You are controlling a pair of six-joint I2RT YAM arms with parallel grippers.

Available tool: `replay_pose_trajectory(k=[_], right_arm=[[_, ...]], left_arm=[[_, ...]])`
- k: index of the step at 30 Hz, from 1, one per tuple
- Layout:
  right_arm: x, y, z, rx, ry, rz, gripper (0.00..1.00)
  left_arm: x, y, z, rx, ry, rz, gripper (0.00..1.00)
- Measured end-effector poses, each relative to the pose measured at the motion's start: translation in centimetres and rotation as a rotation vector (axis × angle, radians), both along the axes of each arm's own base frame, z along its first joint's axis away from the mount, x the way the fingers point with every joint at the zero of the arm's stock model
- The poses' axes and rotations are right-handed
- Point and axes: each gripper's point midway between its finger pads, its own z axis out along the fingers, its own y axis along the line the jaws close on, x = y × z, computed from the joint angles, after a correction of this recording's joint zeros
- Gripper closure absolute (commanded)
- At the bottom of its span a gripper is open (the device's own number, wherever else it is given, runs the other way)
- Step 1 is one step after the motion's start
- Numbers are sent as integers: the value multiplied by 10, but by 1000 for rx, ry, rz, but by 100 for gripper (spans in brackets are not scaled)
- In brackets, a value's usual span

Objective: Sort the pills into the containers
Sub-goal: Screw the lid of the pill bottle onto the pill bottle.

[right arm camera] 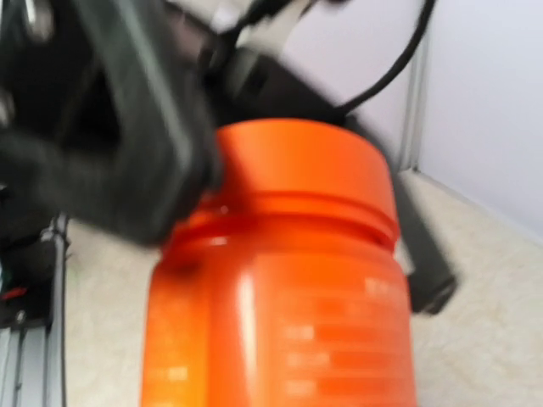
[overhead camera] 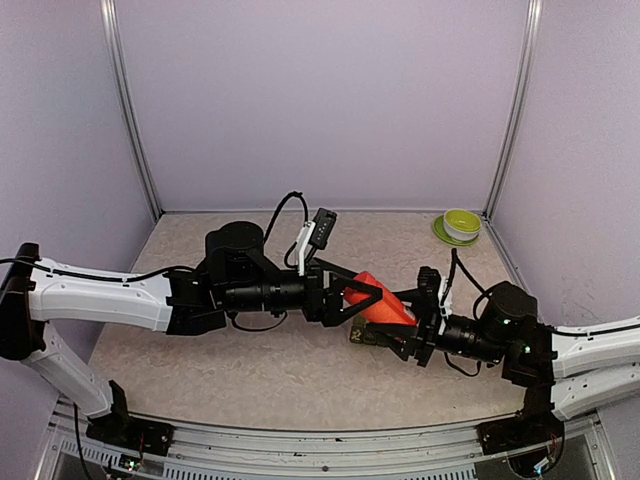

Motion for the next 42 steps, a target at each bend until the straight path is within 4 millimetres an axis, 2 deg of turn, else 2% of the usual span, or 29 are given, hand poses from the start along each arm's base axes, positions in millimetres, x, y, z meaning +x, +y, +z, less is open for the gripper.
replay_pose_trajectory(k=[5,12,24,42], right_arm=[[7,-13,11,14,-22,-68,83],[15,-15,-3,-37,-6,-116,84],[12,-1,-25,-89,16,-69,84],[-1,20,-43,-126,44,43,84]], left_arm=[[-2,0,-2,1,8,-12,1],[-11,-3,1,-12,3,-44,1],[-10,-5,-7,4,13,-42,1],[-11,-6,-3,-9,8,-49,1]])
